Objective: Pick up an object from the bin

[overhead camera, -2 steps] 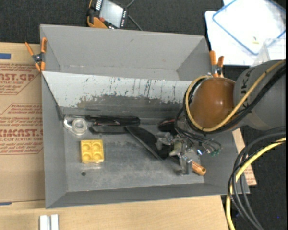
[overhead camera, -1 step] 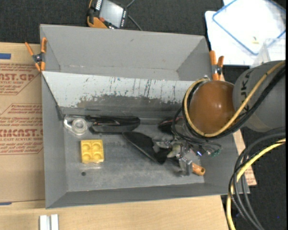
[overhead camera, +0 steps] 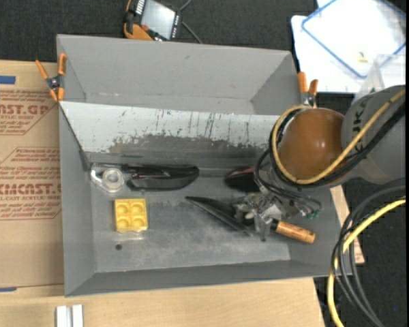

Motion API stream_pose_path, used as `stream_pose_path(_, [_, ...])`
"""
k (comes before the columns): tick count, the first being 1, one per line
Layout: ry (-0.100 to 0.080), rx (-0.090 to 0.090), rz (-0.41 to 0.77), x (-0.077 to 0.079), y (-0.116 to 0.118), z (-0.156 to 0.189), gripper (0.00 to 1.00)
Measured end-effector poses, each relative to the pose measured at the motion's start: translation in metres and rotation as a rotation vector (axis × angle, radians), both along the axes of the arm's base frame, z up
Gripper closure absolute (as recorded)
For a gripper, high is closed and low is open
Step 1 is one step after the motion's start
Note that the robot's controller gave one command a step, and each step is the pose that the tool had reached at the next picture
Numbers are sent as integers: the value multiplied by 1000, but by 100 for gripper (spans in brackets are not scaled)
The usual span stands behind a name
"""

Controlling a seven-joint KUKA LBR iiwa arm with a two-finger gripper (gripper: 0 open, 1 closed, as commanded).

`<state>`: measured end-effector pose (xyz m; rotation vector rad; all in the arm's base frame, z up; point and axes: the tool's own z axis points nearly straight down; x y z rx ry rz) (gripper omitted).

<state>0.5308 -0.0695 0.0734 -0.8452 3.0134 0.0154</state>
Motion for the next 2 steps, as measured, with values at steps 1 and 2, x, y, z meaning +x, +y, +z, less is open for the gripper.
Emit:
stream_pose_path(1, [0, 0, 0, 0, 0, 0, 100])
stream_pose_path(2, [0, 2, 5, 0, -1, 0, 100])
